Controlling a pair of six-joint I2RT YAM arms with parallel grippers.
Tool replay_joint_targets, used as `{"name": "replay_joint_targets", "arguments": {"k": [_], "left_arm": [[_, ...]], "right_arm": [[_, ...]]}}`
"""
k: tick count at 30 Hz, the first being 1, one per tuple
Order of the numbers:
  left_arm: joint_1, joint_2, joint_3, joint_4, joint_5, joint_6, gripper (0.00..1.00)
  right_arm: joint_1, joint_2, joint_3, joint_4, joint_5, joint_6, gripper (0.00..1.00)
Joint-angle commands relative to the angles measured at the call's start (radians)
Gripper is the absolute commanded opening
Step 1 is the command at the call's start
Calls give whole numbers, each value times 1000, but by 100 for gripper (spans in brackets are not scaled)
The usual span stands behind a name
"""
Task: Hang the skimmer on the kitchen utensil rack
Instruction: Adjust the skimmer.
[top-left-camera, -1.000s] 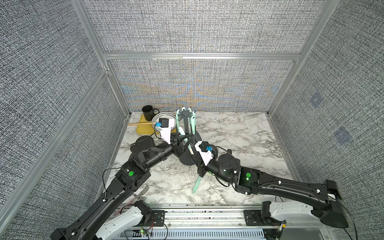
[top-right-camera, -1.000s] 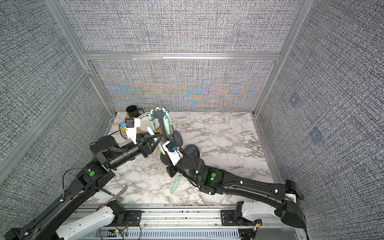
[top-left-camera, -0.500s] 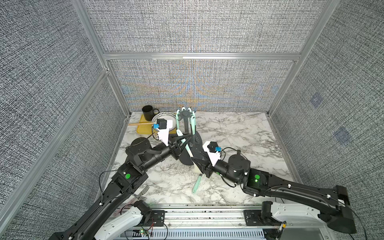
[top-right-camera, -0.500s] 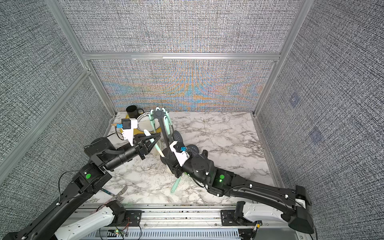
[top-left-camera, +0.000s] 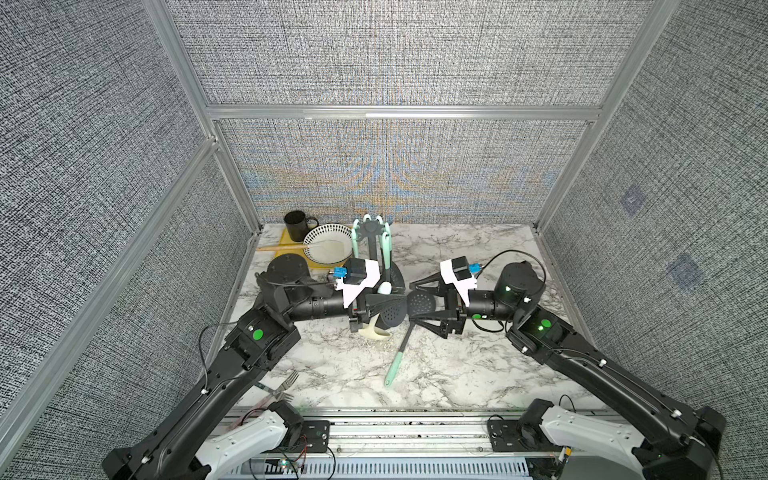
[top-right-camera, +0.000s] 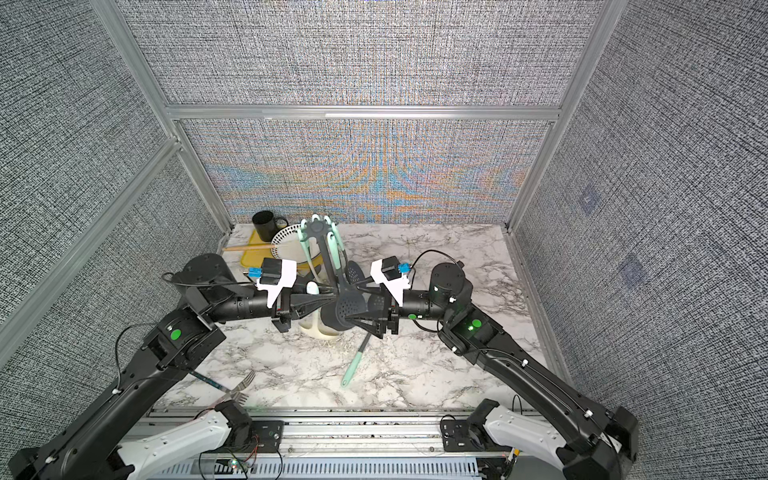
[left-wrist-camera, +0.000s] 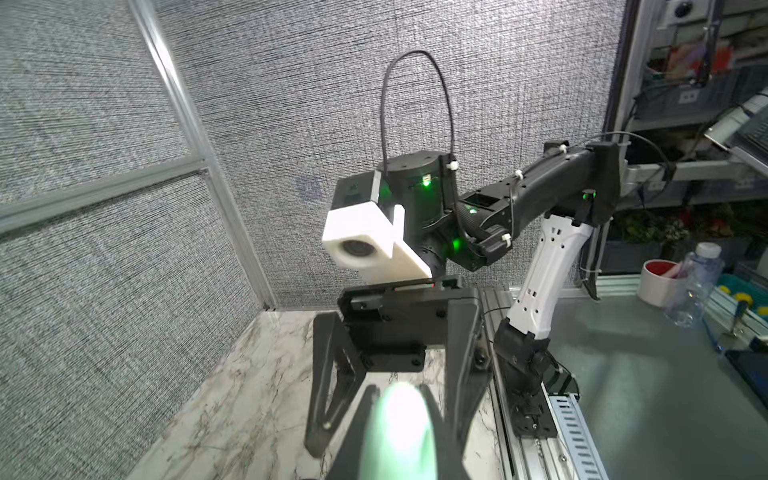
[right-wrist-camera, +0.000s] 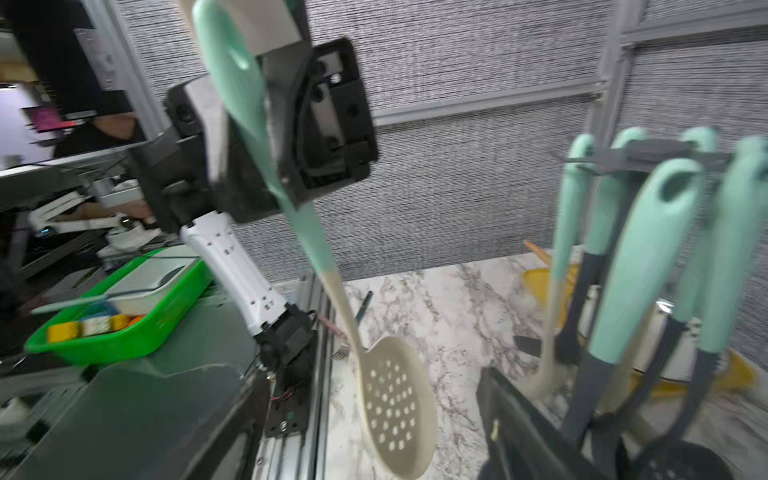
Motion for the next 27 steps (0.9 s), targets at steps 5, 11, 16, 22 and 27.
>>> {"name": "replay_joint_targets", "arguments": {"k": [5, 11, 16, 22, 27], "left_arm": [[1, 98, 56, 118, 176, -2, 1], [0, 125, 44, 381, 230, -234, 1], [-12, 148, 68, 398, 256, -270, 1], [-25, 155, 75, 396, 252, -262, 1], [-28, 141, 63, 386, 207, -248, 1]], "right_arm": [[6, 50, -35, 277, -158, 114, 80], [14, 111, -50, 472, -174, 198, 75], [29, 164, 13, 490, -213, 206, 67], [69, 203, 55, 484, -238, 189, 42], [76, 167, 2, 513, -166, 189, 0]]}}
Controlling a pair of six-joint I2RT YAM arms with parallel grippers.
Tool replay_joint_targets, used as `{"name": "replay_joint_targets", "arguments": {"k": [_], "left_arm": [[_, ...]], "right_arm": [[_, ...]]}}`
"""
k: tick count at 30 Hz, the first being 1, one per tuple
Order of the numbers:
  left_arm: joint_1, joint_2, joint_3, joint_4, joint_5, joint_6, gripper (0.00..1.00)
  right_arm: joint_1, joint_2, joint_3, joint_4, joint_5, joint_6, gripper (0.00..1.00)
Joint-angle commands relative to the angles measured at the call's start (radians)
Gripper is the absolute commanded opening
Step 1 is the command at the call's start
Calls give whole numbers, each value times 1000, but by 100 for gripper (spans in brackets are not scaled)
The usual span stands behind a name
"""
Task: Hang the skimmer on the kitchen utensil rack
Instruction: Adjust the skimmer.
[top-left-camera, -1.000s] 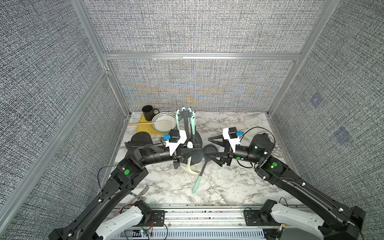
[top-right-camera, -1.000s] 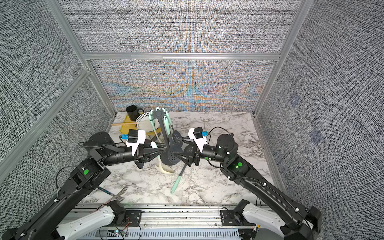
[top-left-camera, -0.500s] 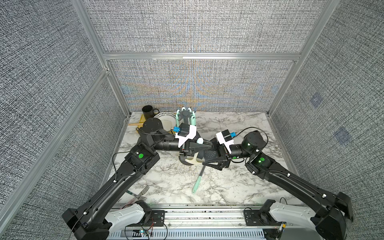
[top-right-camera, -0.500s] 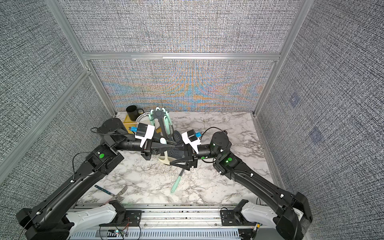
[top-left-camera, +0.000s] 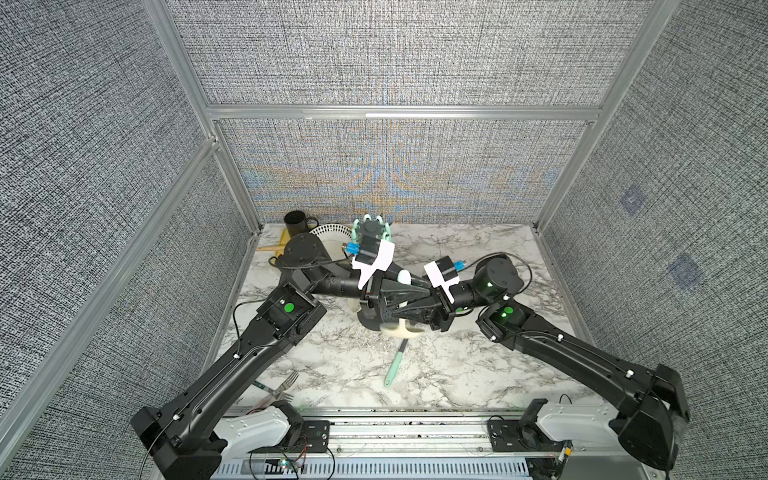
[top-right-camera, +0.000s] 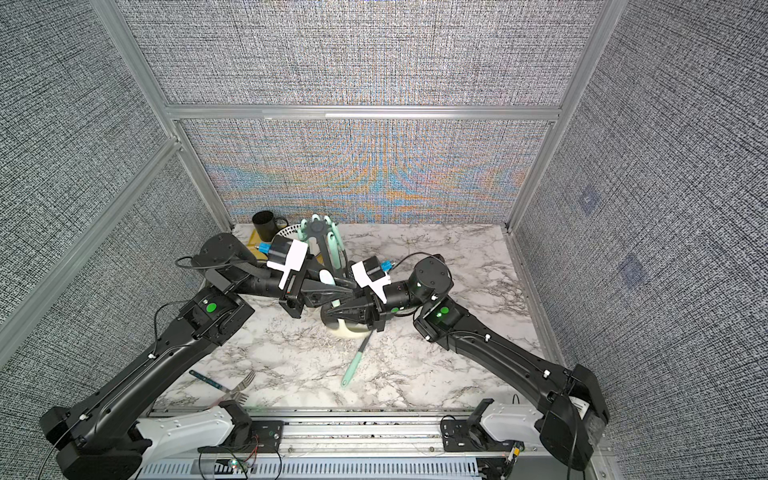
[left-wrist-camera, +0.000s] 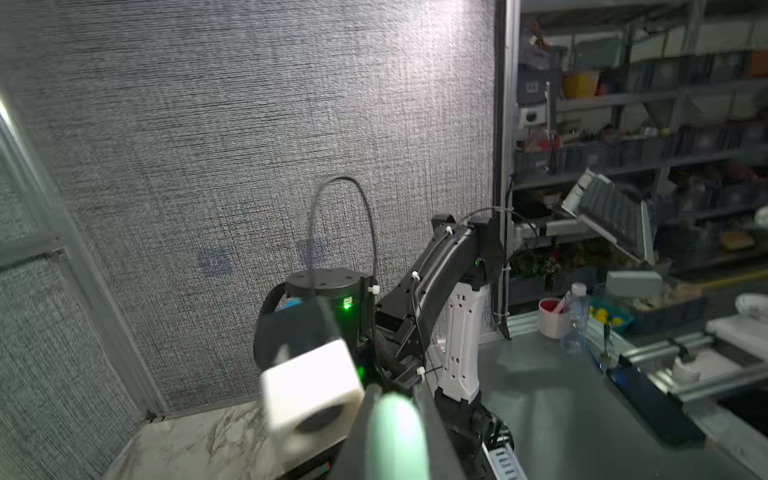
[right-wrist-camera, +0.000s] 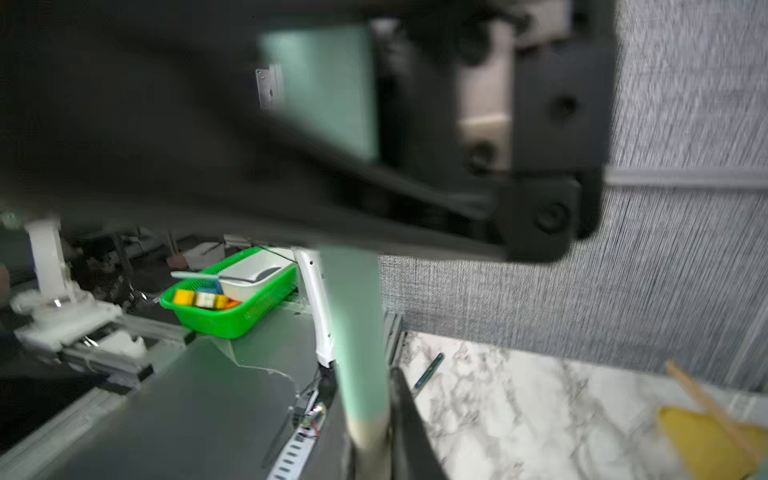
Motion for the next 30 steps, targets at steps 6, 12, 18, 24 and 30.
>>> {"name": "replay_joint_targets", "arguments": {"k": [6, 12, 18, 24, 30], "left_arm": [[-13, -98, -130, 73, -385, 0, 67], [-23, -116, -171, 67, -591, -54, 90], [-85, -105, -161, 51, -825, -103, 91], [-125, -109, -146, 2, -969, -65, 72], [-132, -84, -112, -57, -1046, -45, 61]], "right_arm": [[34, -139, -120, 14, 413, 6, 0], [150, -167, -86, -183, 930, -129, 0], [245, -119, -36, -273, 1267, -204, 0], [266, -103, -31, -257, 1305, -211, 0], [283, -88, -18, -258, 1292, -226, 0]]}}
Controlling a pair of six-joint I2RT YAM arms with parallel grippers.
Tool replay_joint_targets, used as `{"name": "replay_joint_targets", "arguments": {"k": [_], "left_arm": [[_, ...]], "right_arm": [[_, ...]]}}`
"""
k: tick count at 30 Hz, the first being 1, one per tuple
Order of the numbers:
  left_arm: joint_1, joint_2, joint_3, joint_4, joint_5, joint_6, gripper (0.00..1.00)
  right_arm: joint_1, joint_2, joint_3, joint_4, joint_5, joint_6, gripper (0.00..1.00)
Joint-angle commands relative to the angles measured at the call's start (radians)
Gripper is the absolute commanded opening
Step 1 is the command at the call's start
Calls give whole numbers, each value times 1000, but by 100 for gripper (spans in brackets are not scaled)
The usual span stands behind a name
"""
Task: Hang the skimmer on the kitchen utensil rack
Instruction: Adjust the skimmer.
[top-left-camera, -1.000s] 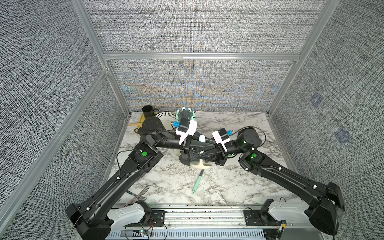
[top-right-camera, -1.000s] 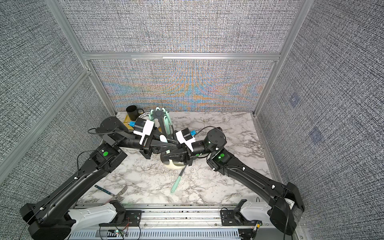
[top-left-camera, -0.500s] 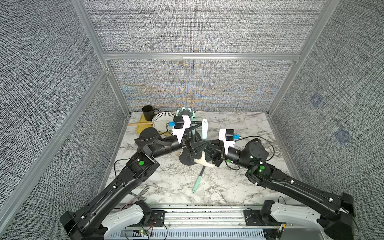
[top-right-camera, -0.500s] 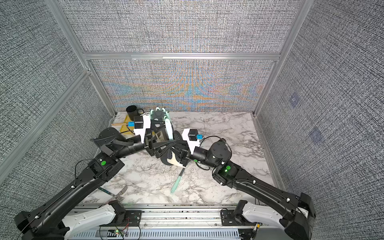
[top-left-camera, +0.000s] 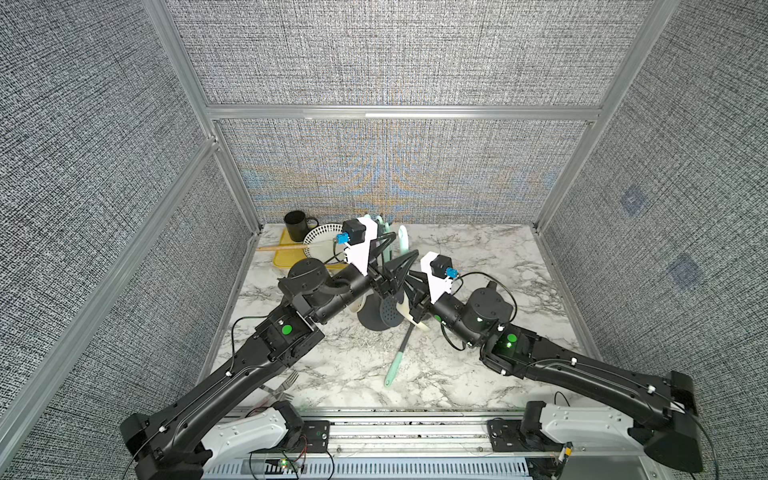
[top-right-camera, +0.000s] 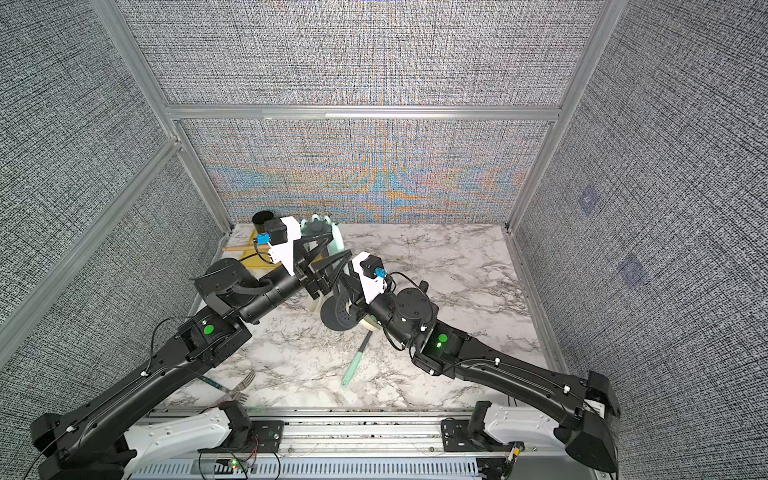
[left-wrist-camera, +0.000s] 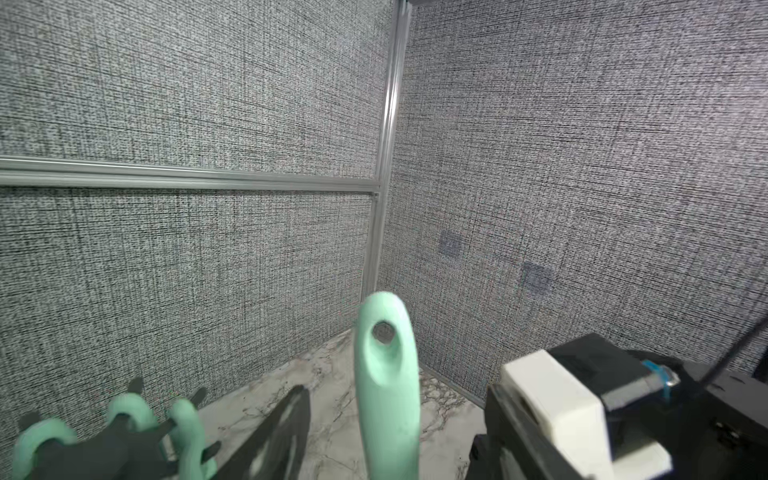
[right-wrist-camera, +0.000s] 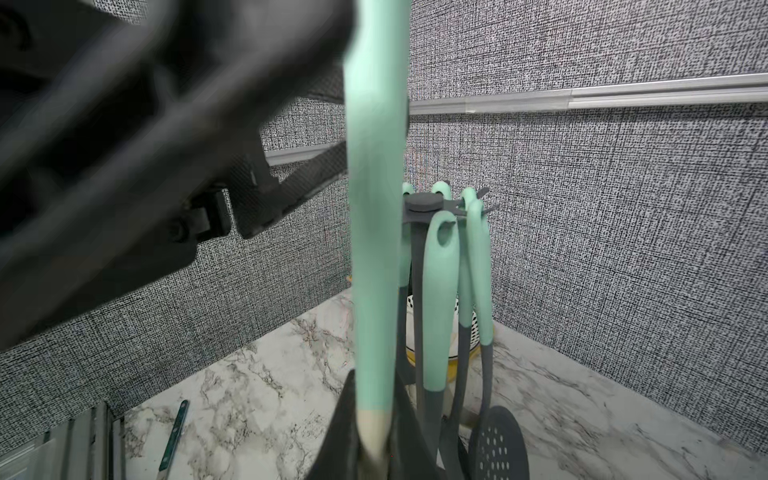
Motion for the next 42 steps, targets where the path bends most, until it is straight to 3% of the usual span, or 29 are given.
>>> {"name": "replay_joint_targets", "arguments": {"k": [1, 6, 13, 19, 21, 23, 24, 26, 30, 35, 42], "left_arm": [[-1, 13, 25, -41, -84, 23, 58], [-1, 33, 50, -52, -95, 22, 48], [-2, 40, 65, -87, -76, 15, 2], [-2, 8, 44, -98, -16, 61, 1], [-1, -10, 34, -95, 5, 78, 1], [1, -29, 39, -111, 69, 109, 1], [1, -35, 48, -129, 98, 120, 1], [4, -48, 63, -155, 177, 134, 1], [7, -63, 64, -129, 328, 98, 1], [7, -55, 59, -82, 446, 58, 1], [7, -44, 60, -49, 494, 45, 1]], "right_arm": [[10, 10, 16, 9, 23, -19, 0], [26, 28, 26, 1, 22, -29, 0], [34, 43, 32, -2, 64, -33, 0], [32, 23, 5, 18, 70, -28, 0], [16, -12, -24, 30, -10, -33, 24], [-50, -64, -65, 35, -206, -18, 58], [-91, -87, -79, 36, -317, -1, 68], [-194, -132, -116, 73, -591, 59, 79], [-317, -142, -141, 186, -889, 196, 83], [-342, -63, -93, 370, -1136, 364, 82], [-325, -34, -93, 471, -1149, 446, 69]]}}
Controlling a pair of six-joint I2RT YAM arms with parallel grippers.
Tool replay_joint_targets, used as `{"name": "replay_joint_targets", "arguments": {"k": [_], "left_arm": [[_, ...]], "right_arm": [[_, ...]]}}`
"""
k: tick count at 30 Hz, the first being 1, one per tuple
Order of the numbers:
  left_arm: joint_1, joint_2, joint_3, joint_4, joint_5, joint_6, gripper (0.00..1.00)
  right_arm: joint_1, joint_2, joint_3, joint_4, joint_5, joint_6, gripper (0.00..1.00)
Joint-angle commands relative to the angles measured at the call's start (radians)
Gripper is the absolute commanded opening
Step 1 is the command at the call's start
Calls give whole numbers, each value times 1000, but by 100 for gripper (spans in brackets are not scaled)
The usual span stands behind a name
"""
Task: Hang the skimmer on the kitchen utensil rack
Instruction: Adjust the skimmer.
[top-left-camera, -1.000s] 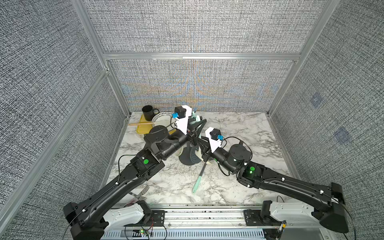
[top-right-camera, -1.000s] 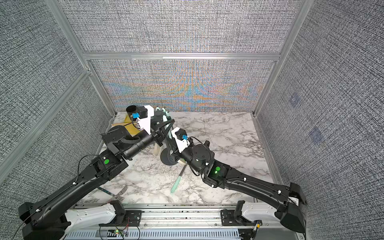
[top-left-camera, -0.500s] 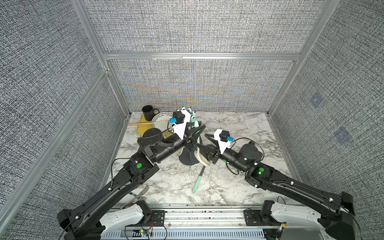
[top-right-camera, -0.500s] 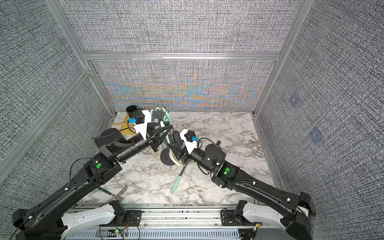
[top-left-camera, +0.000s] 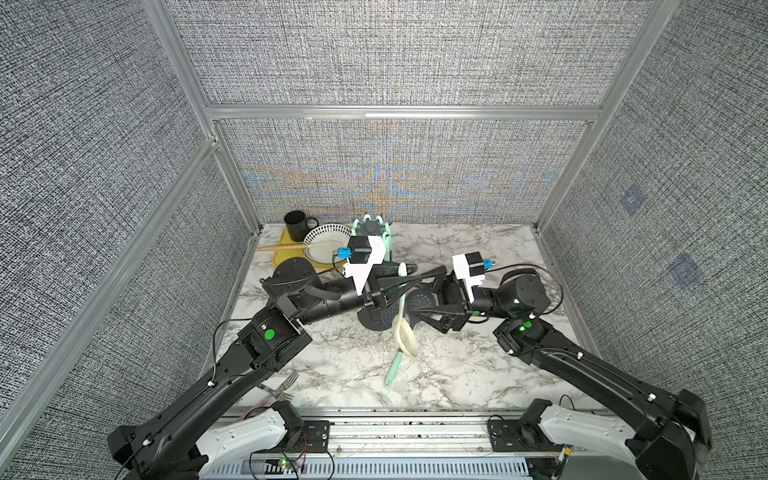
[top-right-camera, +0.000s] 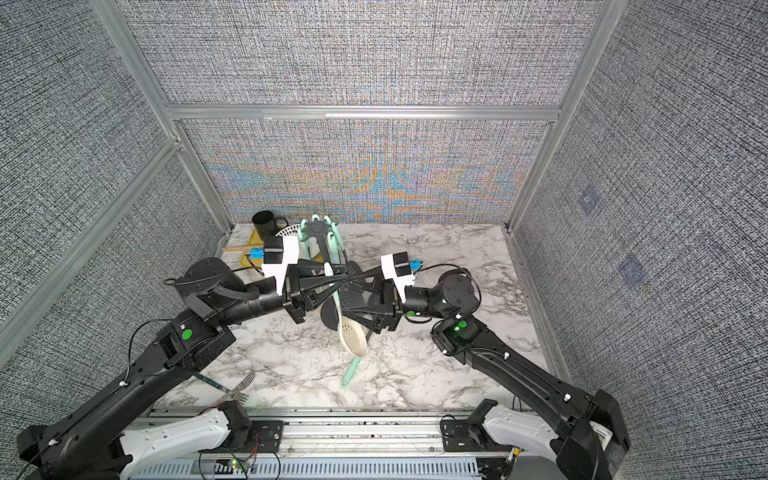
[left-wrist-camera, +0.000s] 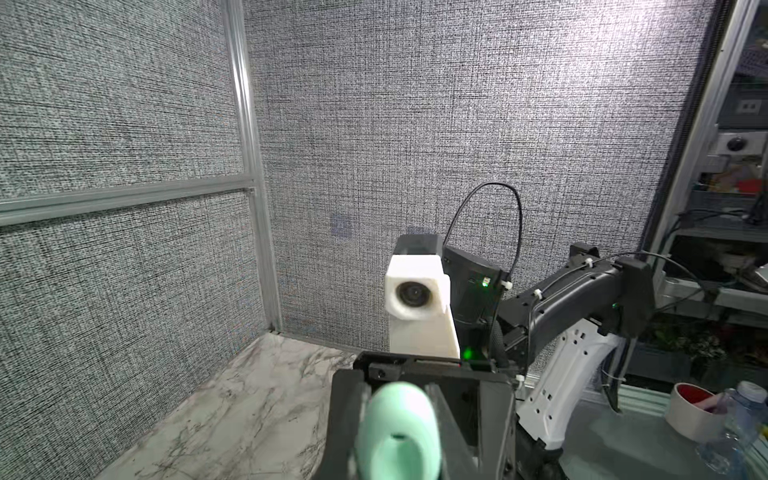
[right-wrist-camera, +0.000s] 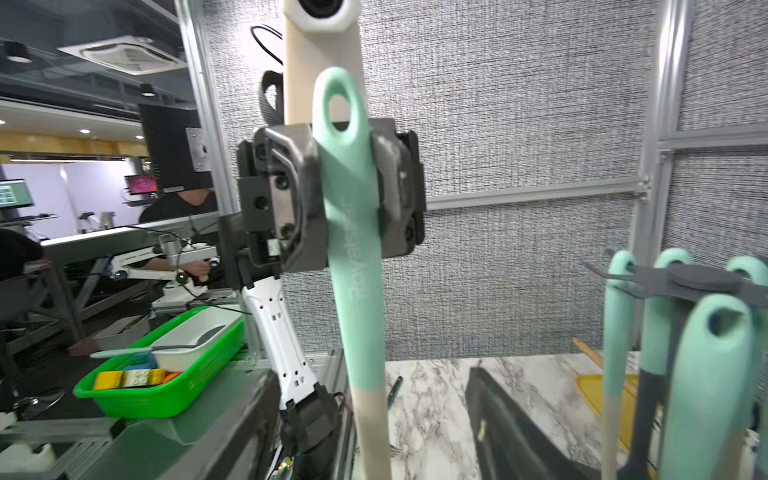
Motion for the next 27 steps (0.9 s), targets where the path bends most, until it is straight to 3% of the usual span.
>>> {"name": "replay_joint_targets", "arguments": {"k": [1, 5, 11, 13, 17, 18, 19, 21, 23, 24, 27], "left_arm": [[1, 8, 2, 76, 63, -23, 1], [1, 19, 3, 94, 89, -33, 1], [1, 18, 1, 94, 88, -28, 1], [1, 19, 1, 93, 86, -27, 1], [1, 12, -10, 95, 63, -23, 1], [1, 6, -17, 92, 41, -27, 1], [1, -5, -28, 86, 10, -32, 12], [1, -37, -52, 62, -74, -33, 64], [1, -81, -81, 5, -185, -38, 94], [1, -105, -96, -23, -228, -32, 99], [1, -201, -174, -110, -335, -20, 99]], "right_arm": [[10, 17, 9, 102, -54, 75, 69], [21, 59, 36, 135, -69, 122, 63], [37, 79, 50, 138, -73, 127, 45], [42, 81, 48, 141, -71, 126, 35], [44, 74, 37, 138, -55, 117, 3], [45, 66, 31, 132, -40, 107, 0], [44, 55, 23, 117, -16, 90, 0], [45, 32, 7, 85, 44, 57, 0], [46, 4, -9, 35, 132, 26, 0], [46, -10, -24, 22, 183, 20, 0], [59, -59, -48, -79, 430, -21, 0]]}}
